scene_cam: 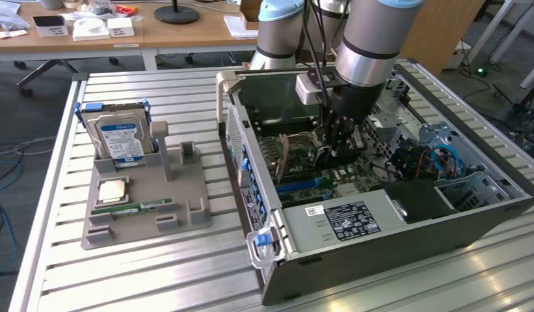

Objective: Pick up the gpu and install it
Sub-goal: 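Insert the gpu into the slot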

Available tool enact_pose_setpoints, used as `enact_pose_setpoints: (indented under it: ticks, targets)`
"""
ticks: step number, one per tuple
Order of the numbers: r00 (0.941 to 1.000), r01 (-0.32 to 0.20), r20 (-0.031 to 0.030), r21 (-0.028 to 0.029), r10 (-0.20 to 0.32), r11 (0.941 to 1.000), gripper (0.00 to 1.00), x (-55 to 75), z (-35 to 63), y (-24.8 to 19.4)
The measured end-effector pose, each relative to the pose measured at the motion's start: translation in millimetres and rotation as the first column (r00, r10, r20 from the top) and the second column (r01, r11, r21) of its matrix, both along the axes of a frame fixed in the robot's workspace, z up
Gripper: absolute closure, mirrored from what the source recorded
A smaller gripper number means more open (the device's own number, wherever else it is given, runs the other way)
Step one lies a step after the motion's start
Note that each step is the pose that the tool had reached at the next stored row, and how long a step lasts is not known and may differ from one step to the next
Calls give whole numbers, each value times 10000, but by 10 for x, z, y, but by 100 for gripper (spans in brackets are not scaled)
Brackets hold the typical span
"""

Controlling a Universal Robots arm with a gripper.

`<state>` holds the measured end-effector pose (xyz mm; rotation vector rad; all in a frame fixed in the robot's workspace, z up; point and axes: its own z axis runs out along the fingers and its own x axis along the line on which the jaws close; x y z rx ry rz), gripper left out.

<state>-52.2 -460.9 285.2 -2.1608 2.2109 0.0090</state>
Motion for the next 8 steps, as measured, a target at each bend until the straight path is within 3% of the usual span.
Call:
enact_pose_setpoints:
  ticks: [8]
  targets:
    - [10000,0,0,0,0,10000,74,-2,-55,0]
